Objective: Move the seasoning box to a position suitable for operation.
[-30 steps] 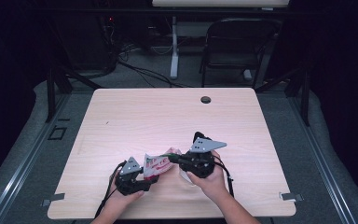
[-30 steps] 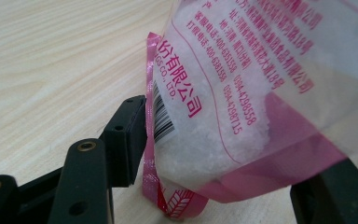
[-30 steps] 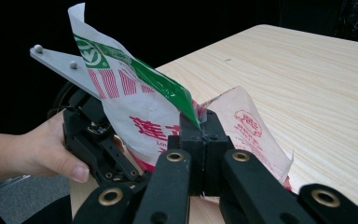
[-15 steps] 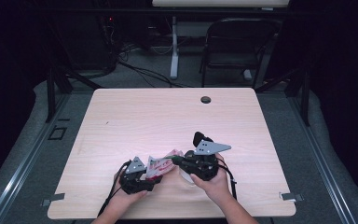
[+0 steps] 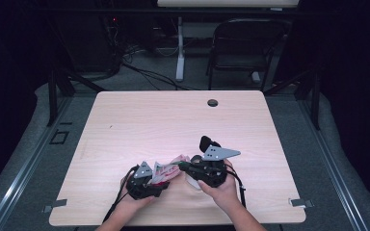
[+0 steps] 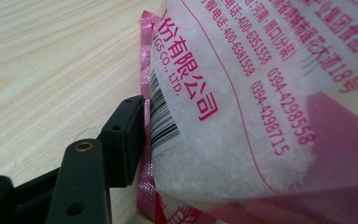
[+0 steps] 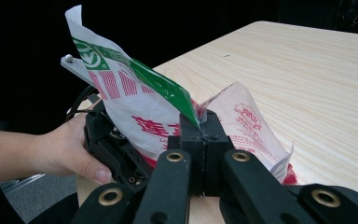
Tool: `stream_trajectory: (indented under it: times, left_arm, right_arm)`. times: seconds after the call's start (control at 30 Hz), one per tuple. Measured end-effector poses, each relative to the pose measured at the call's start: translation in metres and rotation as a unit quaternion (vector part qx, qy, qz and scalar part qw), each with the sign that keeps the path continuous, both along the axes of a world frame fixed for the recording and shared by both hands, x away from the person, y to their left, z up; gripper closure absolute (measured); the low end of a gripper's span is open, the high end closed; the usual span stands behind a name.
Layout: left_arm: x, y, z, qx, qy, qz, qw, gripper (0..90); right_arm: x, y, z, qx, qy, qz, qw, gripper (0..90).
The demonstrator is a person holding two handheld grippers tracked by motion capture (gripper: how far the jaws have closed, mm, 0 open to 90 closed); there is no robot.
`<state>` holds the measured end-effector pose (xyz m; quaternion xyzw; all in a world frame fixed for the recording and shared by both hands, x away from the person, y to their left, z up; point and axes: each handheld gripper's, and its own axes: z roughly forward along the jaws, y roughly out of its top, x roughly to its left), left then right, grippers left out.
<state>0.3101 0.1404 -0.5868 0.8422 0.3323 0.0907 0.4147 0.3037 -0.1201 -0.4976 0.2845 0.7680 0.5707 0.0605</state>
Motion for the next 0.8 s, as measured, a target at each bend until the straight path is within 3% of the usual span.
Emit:
stream_trajectory:
  times: [0.8]
  left_arm:
    - [0.0044,-0.0107,-0.0009,0.03,-0.009,0.002,0.9995,41.6]
  right_arm:
    - [-0.0018,-0.0035,-0.0014,0.01,0.009,-0.008,0.9999,90.0]
